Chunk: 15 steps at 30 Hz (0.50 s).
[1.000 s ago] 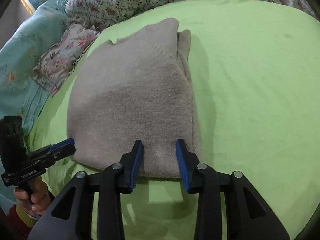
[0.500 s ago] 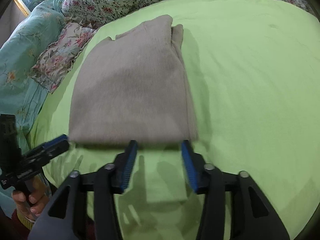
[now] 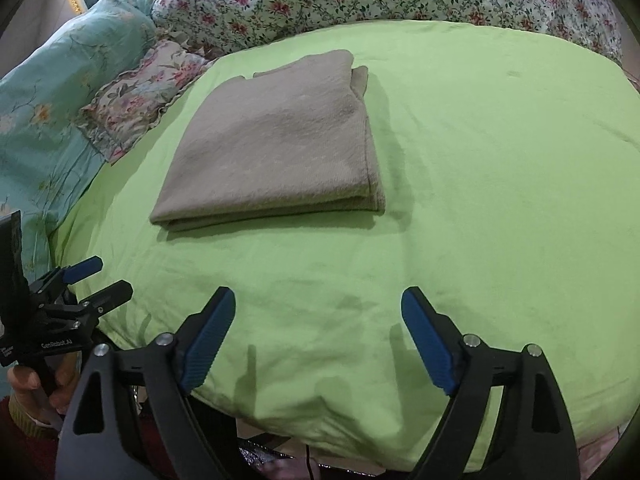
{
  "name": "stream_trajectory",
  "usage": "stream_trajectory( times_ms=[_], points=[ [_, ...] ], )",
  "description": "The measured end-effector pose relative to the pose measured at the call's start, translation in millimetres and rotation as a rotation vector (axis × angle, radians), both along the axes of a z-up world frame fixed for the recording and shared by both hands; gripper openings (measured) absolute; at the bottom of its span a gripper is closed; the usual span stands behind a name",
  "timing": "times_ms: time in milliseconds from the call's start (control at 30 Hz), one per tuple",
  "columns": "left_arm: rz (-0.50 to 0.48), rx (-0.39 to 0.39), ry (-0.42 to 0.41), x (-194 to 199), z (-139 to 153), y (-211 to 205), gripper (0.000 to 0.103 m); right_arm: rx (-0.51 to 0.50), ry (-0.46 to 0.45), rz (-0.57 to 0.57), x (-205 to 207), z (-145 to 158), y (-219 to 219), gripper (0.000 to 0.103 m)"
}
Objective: Fold small clothes
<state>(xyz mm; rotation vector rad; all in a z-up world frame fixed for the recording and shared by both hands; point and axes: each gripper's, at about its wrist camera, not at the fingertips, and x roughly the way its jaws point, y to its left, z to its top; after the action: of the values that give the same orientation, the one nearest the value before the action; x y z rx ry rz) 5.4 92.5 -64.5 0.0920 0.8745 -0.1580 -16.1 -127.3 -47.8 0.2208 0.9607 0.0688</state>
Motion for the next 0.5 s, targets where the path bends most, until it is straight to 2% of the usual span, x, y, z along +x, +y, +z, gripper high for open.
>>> stream_trajectory(
  times_ms=[333,500],
  points=[
    [0.015,0.010,0.025,-6,6,8,0.102,0.029,0.040,-0.015,-11,-1,-3,0.088],
    [0.013,0.006,-0.001,-4,12,3,0.102,-0.007,0.004,0.014,-12,8,5,0.097]
  ],
)
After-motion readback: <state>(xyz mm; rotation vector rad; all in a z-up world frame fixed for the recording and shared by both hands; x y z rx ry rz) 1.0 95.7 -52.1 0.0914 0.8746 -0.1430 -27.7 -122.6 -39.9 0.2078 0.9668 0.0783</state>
